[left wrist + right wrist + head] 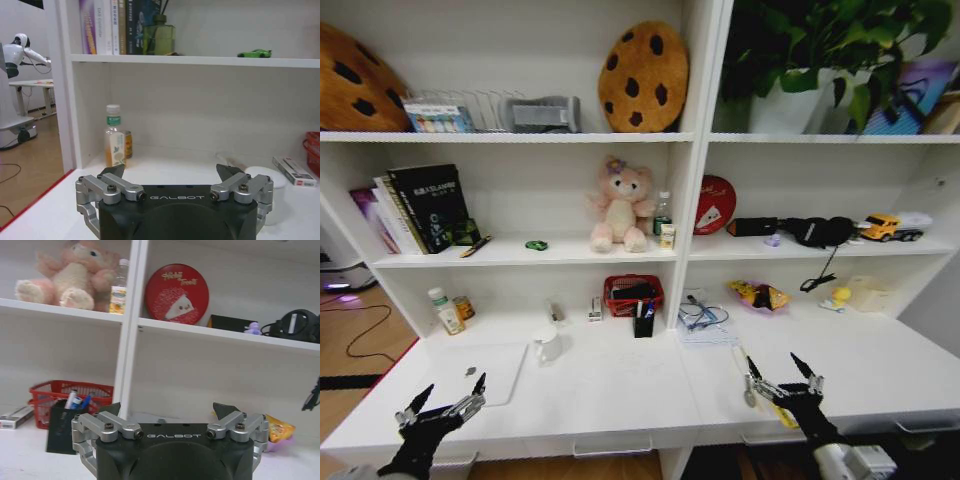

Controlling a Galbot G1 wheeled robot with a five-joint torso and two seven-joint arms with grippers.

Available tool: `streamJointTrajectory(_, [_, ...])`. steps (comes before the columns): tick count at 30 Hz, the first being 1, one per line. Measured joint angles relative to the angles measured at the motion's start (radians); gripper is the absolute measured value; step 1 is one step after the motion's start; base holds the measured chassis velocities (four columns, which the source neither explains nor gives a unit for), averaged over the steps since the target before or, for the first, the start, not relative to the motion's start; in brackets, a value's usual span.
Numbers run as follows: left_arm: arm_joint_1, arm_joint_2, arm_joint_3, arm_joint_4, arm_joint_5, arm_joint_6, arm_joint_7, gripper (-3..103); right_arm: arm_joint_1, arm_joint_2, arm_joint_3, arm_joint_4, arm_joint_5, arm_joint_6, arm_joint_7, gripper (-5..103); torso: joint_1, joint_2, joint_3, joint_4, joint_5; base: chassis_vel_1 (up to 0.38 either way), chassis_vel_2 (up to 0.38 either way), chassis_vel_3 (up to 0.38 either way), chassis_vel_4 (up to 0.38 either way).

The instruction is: Organize the objects on the table.

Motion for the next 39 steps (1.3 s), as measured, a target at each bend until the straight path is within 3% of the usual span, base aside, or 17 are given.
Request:
streamJointTrajectory(5, [0.0,0.0,0.0,0.0,0.0,0.0,0.0,100,0.0,0.0,0.0,0.0,0.0,0.0,0.0,100,0.0,0.0,0.0,-0.0001,-0.0014,0.358,0.364,-0.38,-0.368])
streamJointTrajectory(6, [0.0,0.0,0.0,0.0,0.0,0.0,0.0,100,0.0,0.0,0.0,-0.001,0.0,0.0,0.0,100,0.0,0.0,0.0,0.0001,0.0016,0.398,0.388,-0.382,-0.393])
streamJointTrajectory(7, [0.0,0.0,0.0,0.0,0.0,0.0,0.0,100,0.0,0.0,0.0,-0.001,0.0,0.0,0.0,100,0.0,0.0,0.0,0.0001,0.0016,0.398,0.388,-0.382,-0.393])
streamJointTrajectory(9, [0.0,0.0,0.0,0.0,0.0,0.0,0.0,100,0.0,0.0,0.0,0.0,0.0,0.0,0.0,100,0.0,0.0,0.0,-0.0004,-0.0025,0.334,0.353,-0.322,-0.331])
streamJointTrajectory(10, [0.0,0.0,0.0,0.0,0.0,0.0,0.0,100,0.0,0.0,0.0,0.0,0.0,0.0,0.0,100,0.0,0.0,0.0,-0.0004,-0.0025,0.312,0.317,-0.317,-0.324])
streamJointTrajectory(11, [0.0,0.0,0.0,0.0,0.0,0.0,-0.001,100,0.0,0.0,0.0,-0.001,0.0,0.0,0.0,100,0.0,0.0,0.0,0.0,0.0002,0.34,0.348,-0.317,-0.324])
streamJointTrajectory(13, [0.0,0.0,0.0,0.0,0.0,0.0,-0.001,100,0.0,0.0,0.0,-0.001,0.0,0.0,0.0,100,0.0,0.0,0.0,-0.0001,0.0008,0.221,0.275,-0.3,-0.35])
streamJointTrajectory(14, [0.0,0.0,0.0,0.0,0.0,0.0,-0.001,100,0.0,0.0,0.0,0.0,0.0,0.0,0.0,100,0.0,0.0,0.0,-0.0004,-0.0027,0.221,0.18,-0.179,-0.226])
streamJointTrajectory(16, [0.0,0.0,0.0,0.0,0.0,0.0,-0.001,100,-0.001,0.0,0.0,0.0,0.0,0.0,0.0,100,0.0,0.0,0.0,-0.001,-0.0024,0.165,0.18,-0.179,-0.161])
streamJointTrajectory(18, [0.0,0.0,0.0,0.0,0.0,0.0,-0.001,100,0.0,0.0,0.0,0.0,0.0,0.0,0.0,100,0.0,0.0,0.0,0.0005,0.0002,0.149,-0.005,-0.078,-0.129])
streamJointTrajectory(20, [0.0,0.0,0.0,0.0,0.0,0.0,-0.001,100,0.0,0.0,0.0,0.0,0.0,0.0,0.0,100,0.0,0.0,0.0,0.0007,-0.0013,0.091,0.063,0.011,-0.043])
streamJointTrajectory(22, [0.0,0.0,0.0,0.0,0.0,0.0,-0.001,100,0.0,0.0,0.0,0.0,0.0,0.0,0.0,100,0.0,0.0,0.0,0.0001,0.0005,-0.062,0.008,0.038,0.022])
streamJointTrajectory(39, [0.0,0.0,0.0,0.0,0.0,0.0,0.0,100,0.0,0.0,0.0,-0.001,0.0,0.0,0.0,100,0.0,0.0,0.0,-0.0002,-0.0007,0.0,-0.038,-0.029,0.031])
